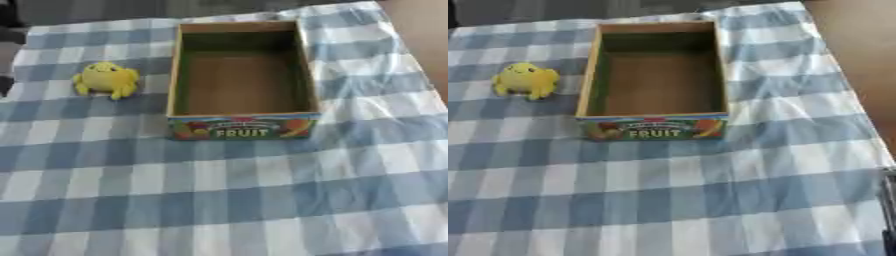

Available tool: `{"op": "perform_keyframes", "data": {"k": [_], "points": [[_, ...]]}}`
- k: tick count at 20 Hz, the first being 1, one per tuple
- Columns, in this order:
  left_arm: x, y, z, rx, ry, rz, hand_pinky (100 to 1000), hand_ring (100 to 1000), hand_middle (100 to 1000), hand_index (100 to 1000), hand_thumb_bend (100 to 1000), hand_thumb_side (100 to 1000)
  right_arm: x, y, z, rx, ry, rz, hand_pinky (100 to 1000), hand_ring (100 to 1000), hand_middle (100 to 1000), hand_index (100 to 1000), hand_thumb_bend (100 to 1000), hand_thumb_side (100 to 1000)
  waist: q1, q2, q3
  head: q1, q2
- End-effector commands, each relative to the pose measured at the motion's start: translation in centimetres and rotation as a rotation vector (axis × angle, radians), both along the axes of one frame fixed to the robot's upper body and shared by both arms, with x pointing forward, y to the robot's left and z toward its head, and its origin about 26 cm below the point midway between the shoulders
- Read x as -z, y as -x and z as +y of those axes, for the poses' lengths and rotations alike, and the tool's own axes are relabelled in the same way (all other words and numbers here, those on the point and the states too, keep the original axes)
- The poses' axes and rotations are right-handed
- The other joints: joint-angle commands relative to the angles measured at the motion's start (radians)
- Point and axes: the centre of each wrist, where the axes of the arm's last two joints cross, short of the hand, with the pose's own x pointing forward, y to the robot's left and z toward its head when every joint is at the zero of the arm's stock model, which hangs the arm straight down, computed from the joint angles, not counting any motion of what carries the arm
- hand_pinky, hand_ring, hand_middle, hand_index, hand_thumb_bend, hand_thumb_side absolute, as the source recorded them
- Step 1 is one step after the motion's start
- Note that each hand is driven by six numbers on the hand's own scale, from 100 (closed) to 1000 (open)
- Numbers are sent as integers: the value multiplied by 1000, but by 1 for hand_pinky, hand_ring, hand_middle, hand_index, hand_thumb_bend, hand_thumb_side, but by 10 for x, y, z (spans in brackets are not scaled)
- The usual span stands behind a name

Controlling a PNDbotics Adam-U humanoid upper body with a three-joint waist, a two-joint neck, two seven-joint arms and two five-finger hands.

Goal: Pick up objects on the table and place them in the box.

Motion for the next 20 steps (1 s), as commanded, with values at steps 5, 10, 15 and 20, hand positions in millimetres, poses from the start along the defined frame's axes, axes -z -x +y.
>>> {"op": "perform_keyframes", "data": {"k": [5,10,15,20], "points": [[-16,-17,-16,42,-90,92,811,826,812,1000,190,350,-6,3,-1,-15,23,-13,940,869,619,853,100,740,-3,-22,-4,14,-13],[-19,-27,-27,35,-145,123,831,831,810,985,375,482,-6,3,0,-23,26,-11,941,869,619,853,100,739,0,-21,-15,23,-19],[-17,-37,-38,19,-196,143,836,831,813,1000,380,421,-7,2,1,-28,27,-11,941,870,618,853,100,740,5,-17,-30,34,-28],[-11,-45,-43,-11,-236,159,830,837,825,1000,340,244,-7,2,1,-33,26,-12,942,871,618,854,100,742,10,-13,-39,42,-35]]}}
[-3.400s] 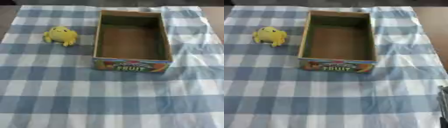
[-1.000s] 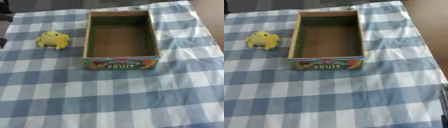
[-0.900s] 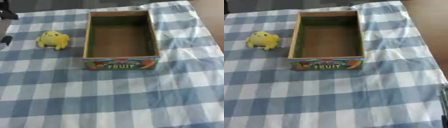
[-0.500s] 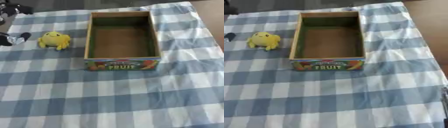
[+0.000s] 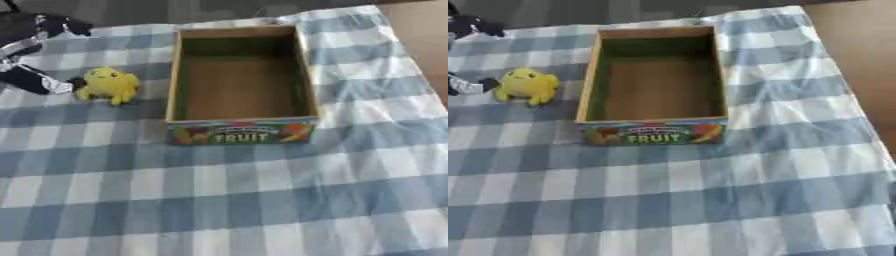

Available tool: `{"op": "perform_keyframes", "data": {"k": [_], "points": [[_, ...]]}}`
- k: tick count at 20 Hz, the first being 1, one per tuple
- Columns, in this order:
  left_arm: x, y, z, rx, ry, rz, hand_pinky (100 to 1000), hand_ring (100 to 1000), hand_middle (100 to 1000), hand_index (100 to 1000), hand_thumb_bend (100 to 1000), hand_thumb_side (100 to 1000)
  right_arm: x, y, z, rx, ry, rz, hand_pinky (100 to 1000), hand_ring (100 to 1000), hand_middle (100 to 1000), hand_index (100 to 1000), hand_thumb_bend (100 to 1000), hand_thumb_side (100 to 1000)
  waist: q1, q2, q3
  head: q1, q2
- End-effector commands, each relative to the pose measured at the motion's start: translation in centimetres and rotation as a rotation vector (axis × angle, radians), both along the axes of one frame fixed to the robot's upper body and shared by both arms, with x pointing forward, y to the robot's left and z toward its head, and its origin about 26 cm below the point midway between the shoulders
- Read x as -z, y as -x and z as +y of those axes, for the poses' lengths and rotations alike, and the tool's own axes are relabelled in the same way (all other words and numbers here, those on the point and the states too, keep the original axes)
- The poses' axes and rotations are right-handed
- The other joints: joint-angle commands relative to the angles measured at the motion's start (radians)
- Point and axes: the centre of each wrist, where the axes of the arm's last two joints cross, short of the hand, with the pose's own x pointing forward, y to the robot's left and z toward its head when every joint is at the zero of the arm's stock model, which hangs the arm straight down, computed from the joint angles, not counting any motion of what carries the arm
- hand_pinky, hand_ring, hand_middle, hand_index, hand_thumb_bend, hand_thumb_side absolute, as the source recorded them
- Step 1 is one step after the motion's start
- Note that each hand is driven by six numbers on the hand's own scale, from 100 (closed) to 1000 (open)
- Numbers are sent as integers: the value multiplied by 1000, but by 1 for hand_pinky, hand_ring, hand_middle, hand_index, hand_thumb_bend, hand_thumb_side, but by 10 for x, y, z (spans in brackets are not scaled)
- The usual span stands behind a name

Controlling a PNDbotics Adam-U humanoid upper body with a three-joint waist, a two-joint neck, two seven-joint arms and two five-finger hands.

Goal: Pick up objects on the table and place them in the box.

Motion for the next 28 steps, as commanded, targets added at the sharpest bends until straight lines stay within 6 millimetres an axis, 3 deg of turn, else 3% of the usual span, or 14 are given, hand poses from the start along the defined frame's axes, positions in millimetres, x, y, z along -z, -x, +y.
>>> {"op": "perform_keyframes", "data": {"k": [1,11,17,28], "points": [[-11,-1,3,66,-192,61,830,838,825,1000,338,240,-9,2,-1,-9,18,-28,942,871,618,854,100,742,-1,-16,-2,7,-13],[9,-10,11,1,-234,106,831,848,839,1000,354,270,-9,2,0,-13,12,-28,945,873,616,854,100,744,5,-6,-13,18,-18],[10,-12,20,-50,-258,84,851,875,828,1000,387,293,-10,1,1,-23,13,-27,947,874,614,853,100,746,9,0,-22,29,-22],[4,-15,29,-87,-273,-8,846,869,810,985,297,308,-9,1,2,-31,15,-19,950,877,613,854,100,746,14,8,-26,42,-28]]}}
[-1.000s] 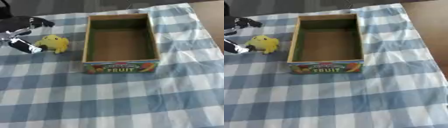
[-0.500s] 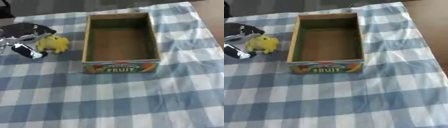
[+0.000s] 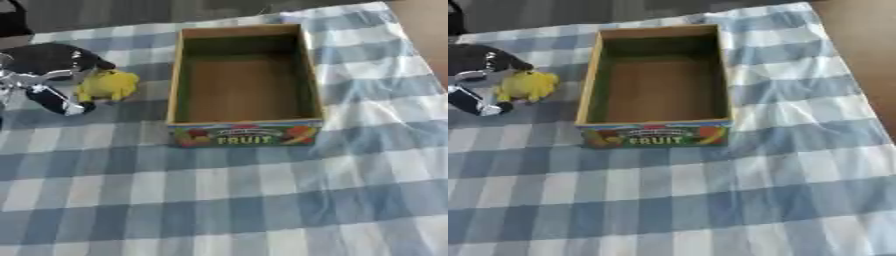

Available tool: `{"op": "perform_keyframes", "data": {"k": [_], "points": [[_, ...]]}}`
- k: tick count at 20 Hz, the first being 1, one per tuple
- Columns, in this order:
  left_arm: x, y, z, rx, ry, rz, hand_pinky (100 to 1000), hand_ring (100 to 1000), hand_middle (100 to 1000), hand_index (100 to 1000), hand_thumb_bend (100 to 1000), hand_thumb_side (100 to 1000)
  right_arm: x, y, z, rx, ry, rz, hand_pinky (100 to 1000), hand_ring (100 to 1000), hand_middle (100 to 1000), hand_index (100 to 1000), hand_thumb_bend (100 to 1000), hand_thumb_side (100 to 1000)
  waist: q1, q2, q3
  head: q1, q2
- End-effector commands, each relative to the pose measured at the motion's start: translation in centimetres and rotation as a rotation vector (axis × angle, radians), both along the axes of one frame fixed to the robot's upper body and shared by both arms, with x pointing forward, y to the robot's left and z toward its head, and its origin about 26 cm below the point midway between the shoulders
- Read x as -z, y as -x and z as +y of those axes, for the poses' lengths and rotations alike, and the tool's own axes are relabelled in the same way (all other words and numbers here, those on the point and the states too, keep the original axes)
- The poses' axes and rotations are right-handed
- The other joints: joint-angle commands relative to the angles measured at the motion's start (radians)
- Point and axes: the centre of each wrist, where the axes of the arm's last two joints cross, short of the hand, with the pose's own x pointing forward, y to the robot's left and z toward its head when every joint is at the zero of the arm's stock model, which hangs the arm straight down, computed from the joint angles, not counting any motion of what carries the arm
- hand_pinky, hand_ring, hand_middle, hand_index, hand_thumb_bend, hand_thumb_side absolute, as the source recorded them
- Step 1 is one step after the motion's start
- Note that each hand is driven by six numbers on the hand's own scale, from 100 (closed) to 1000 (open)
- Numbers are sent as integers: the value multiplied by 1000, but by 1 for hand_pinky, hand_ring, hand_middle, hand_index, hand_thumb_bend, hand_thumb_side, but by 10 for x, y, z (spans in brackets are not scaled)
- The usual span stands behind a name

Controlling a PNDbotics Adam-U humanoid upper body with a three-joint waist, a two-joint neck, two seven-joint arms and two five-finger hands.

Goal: Pick up objects on the table and place them in the box.

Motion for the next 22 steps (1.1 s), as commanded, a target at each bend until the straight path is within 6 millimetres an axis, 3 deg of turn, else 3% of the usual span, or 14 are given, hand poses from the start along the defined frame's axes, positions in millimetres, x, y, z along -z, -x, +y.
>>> {"op": "perform_keyframes", "data": {"k": [1,6,9,12,22], "points": [[-16,3,10,-17,-20,-35,845,868,810,983,294,313,-7,2,0,-8,11,-23,950,877,613,854,100,746,-1,-16,-1,5,-12],[-11,2,13,-26,-12,-27,844,869,813,986,264,345,-7,2,0,-9,9,-21,952,878,613,854,100,745,0,-11,-7,11,-18],[-9,1,13,-29,6,-23,843,868,812,971,251,456,-7,2,0,-11,8,-18,953,879,612,854,100,746,2,-8,-7,11,-18],[-8,0,13,-29,24,-28,836,862,801,954,248,480,-6,2,0,-10,8,-16,953,879,612,854,100,745,1,-4,-7,13,-17],[-6,-1,11,-56,82,-87,777,805,742,866,106,327,-6,2,0,-5,2,-17,955,881,611,855,100,745,4,4,-19,20,-23]]}}
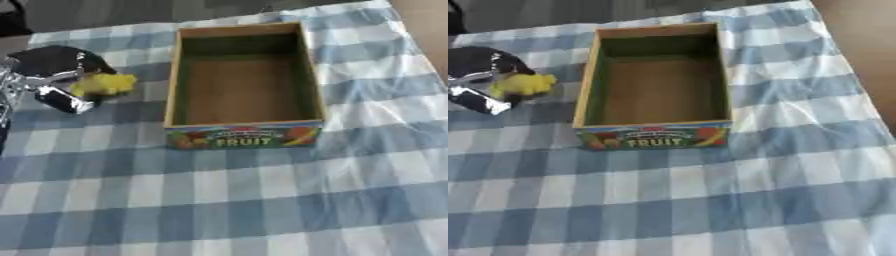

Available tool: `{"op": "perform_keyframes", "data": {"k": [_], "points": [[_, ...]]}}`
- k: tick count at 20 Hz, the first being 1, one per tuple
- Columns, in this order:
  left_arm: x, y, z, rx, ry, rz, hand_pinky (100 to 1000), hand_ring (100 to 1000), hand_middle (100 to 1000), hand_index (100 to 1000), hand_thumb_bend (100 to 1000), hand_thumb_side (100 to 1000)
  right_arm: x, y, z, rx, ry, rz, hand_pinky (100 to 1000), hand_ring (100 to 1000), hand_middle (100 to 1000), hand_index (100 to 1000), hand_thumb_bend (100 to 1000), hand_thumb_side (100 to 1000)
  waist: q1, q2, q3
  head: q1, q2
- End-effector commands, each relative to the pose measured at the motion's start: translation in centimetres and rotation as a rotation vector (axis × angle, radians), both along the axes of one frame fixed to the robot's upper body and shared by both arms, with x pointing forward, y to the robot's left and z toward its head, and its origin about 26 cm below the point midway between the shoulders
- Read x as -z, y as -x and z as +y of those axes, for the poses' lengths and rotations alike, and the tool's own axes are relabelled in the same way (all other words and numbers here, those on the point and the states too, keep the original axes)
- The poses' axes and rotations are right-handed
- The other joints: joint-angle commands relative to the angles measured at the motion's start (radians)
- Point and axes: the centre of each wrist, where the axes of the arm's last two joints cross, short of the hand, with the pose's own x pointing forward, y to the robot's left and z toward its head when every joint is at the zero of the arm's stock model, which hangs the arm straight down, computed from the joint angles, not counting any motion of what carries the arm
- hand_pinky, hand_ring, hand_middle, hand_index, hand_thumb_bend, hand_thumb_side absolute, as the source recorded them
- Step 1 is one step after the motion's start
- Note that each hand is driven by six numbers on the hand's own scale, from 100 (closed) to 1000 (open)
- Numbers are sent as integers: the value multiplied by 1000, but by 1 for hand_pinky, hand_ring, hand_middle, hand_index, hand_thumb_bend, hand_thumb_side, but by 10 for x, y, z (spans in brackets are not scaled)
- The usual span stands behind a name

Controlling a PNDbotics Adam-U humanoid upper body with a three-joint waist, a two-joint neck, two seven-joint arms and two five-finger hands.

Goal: Pick up objects on the table and place them in the box.

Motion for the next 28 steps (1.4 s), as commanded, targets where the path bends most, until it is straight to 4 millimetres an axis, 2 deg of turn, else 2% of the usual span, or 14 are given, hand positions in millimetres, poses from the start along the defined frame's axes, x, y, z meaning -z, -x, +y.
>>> {"op": "perform_keyframes", "data": {"k": [1,5,8,15,17,23,28], "points": [[-10,3,7,-21,13,-41,771,797,737,858,100,309,-7,2,-1,0,3,-25,955,882,611,855,100,745,-2,-17,-3,4,-13],[-7,2,8,-22,29,-48,736,768,723,842,100,230,-7,2,-2,4,1,-24,956,882,611,855,100,745,-2,-15,-4,4,-12],[-5,2,8,-15,45,-57,687,731,702,807,100,225,-7,3,-2,7,-2,-26,956,882,611,855,100,745,-2,-15,-5,3,-10],[-4,3,8,6,155,-141,482,592,648,699,100,246,-6,3,-3,11,-6,-26,956,882,610,856,100,746,-6,-20,-3,-1,2],[-4,3,8,12,193,-169,448,575,643,676,100,250,-6,3,-3,11,-7,-24,956,882,610,856,100,746,-7,-22,-2,-2,5],[-4,3,5,29,241,-191,429,567,645,665,100,260,-5,3,-3,10,-10,-21,955,882,611,856,100,744,-13,-32,1,-4,11],[-15,5,-1,66,267,-220,420,564,644,664,100,273,-4,3,-4,12,-13,-17,955,881,611,856,100,742,-17,-44,5,-7,16]]}}
